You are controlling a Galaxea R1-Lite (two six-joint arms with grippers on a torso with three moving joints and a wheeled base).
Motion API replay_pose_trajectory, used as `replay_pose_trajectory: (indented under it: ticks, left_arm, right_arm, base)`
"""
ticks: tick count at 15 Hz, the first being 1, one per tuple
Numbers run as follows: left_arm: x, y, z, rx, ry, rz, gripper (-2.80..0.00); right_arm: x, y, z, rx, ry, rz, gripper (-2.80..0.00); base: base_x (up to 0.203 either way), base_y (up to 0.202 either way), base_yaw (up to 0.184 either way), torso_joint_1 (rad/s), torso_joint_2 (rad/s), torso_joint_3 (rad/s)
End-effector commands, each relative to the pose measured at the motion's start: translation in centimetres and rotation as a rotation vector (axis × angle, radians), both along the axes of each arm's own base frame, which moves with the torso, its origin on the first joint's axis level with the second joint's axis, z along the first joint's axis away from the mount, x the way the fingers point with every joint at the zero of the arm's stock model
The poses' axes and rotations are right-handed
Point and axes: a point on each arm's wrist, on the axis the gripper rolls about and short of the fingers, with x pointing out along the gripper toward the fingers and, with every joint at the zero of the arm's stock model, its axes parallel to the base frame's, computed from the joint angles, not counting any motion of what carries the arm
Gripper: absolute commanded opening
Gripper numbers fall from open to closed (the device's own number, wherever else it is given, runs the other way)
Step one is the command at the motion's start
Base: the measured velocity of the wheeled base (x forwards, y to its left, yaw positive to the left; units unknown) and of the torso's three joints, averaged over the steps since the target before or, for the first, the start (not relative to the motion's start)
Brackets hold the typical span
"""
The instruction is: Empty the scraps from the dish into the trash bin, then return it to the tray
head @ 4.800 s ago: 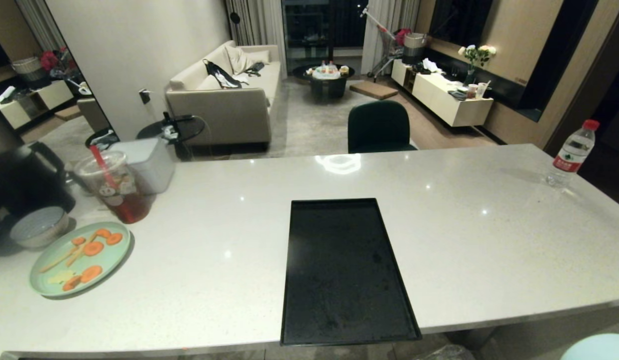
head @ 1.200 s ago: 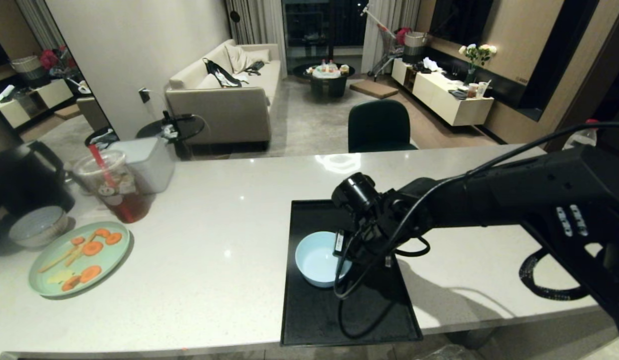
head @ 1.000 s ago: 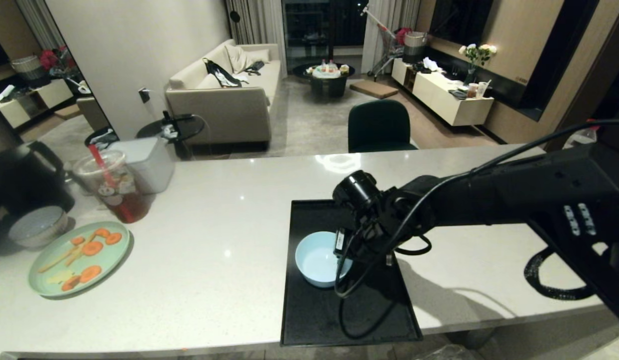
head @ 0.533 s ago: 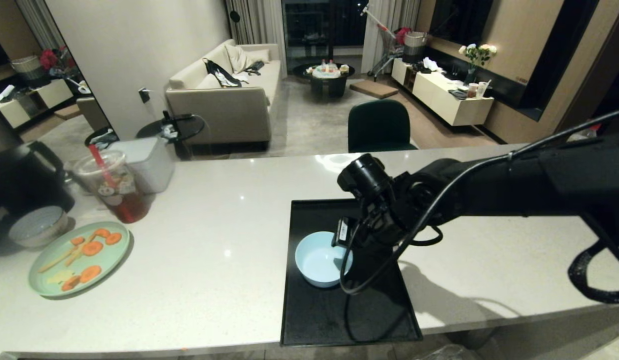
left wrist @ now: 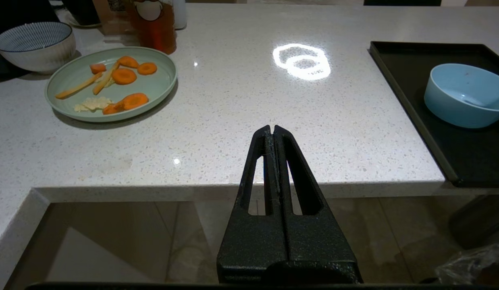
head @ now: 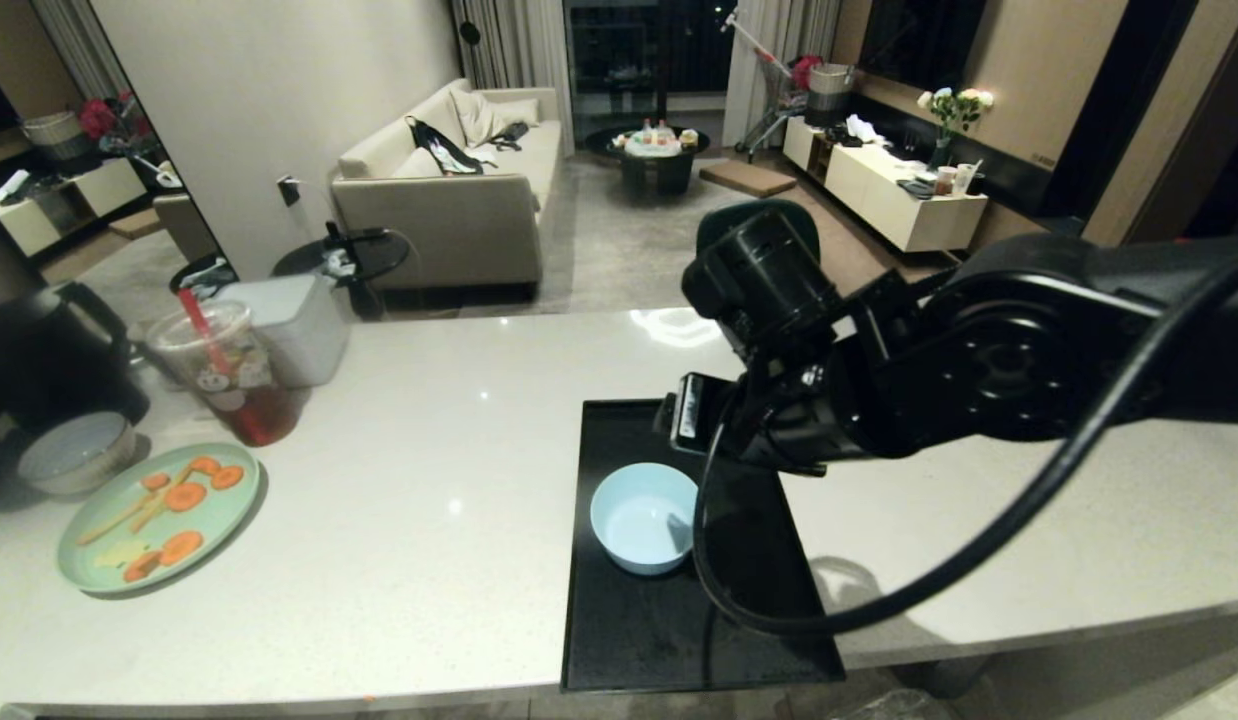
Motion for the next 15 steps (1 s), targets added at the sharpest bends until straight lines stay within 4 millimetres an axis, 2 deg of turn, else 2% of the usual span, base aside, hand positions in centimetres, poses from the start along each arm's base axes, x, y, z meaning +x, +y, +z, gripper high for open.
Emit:
replay_pose_trajectory:
  ticks: [1, 5, 10, 13, 15]
  left_arm:
    - [0.0, 0.0, 0.0, 0.0, 0.001, 0.0, -2.8]
    - [0.0, 0.0, 0.0, 0.0, 0.001, 0.0, -2.8]
    - [0.0, 0.0, 0.0, 0.0, 0.001, 0.0, -2.8]
    - [0.0, 0.0, 0.0, 0.0, 0.001, 0.0, -2.8]
    - [0.0, 0.0, 0.0, 0.0, 0.0, 0.0, -2.8]
  right_arm:
    - [-2.6, -0.8, 2.8, 0.036, -0.075, 0.002, -2.8]
    - [-5.5, -2.4, 5.0, 0.026, -0.169, -0.036, -2.8]
    - [-10.2, -6.4, 6.4, -0.102, -0.27, 0.088, -2.8]
    - [-12.5, -9.7, 6.8, -0.162, -0.327, 0.118, -2.8]
    - [-12.9, -12.9, 6.0, -0.195, -0.321, 0.055, -2.8]
  base:
    - [0.0, 0.0, 0.0, 0.0, 0.0, 0.0]
    - [0.0, 0.0, 0.0, 0.0, 0.0, 0.0]
    - [0.0, 0.0, 0.0, 0.0, 0.0, 0.0]
    - [0.0, 0.0, 0.0, 0.0, 0.0, 0.0]
    - [0.0, 0.0, 0.0, 0.0, 0.0, 0.0]
